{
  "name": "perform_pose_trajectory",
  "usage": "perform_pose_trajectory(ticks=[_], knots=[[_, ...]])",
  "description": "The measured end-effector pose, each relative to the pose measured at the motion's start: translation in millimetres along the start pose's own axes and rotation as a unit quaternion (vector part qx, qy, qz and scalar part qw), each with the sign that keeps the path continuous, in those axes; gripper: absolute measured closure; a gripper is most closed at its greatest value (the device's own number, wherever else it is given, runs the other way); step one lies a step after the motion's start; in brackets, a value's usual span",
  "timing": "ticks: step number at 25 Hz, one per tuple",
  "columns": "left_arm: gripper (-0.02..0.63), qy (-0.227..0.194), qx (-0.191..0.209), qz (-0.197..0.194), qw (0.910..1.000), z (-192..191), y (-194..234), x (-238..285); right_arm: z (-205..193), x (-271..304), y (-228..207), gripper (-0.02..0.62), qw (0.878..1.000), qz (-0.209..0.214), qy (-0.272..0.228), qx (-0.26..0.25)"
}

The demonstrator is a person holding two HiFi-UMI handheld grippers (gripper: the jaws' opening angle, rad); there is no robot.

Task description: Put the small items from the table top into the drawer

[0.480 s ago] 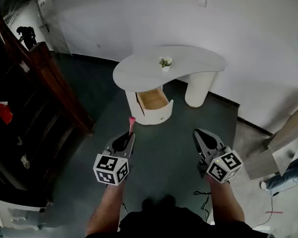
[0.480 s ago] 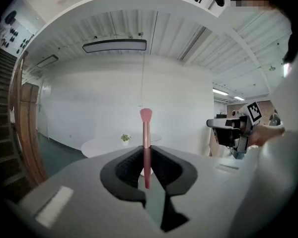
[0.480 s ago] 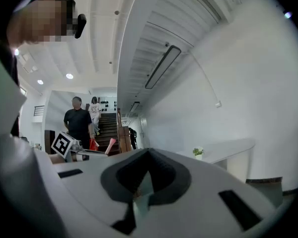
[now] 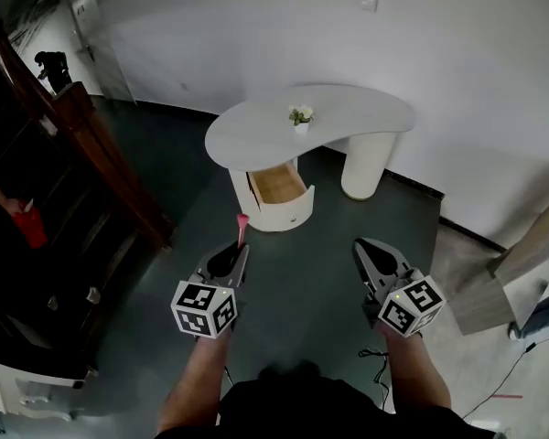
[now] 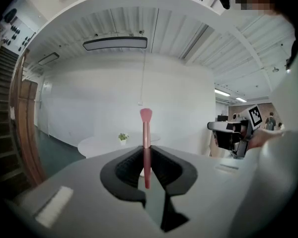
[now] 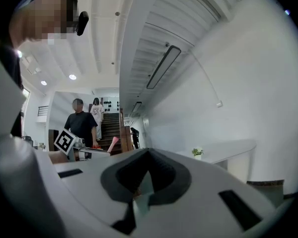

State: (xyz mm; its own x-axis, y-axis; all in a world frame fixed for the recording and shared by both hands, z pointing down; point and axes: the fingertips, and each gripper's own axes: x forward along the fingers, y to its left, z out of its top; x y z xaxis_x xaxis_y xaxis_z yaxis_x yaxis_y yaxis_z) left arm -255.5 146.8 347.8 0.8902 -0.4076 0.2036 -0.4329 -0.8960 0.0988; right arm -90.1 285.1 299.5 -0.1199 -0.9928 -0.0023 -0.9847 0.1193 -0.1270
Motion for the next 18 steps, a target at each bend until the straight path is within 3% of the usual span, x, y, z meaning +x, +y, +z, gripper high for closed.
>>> perform_pose_trajectory(ticks=[9, 18], knots=[[0.554, 0.011, -0.002, 0.009, 0.9999, -10, -21, 19, -12, -16, -26, 0.584, 1.000, 0.017, 0.005, 0.022], [0.554, 0.019, -0.016, 0.015, 0.9996, -26, 14, 83, -44, 36, -75, 0.584, 0.997, 0.031, 0.050, 0.047]])
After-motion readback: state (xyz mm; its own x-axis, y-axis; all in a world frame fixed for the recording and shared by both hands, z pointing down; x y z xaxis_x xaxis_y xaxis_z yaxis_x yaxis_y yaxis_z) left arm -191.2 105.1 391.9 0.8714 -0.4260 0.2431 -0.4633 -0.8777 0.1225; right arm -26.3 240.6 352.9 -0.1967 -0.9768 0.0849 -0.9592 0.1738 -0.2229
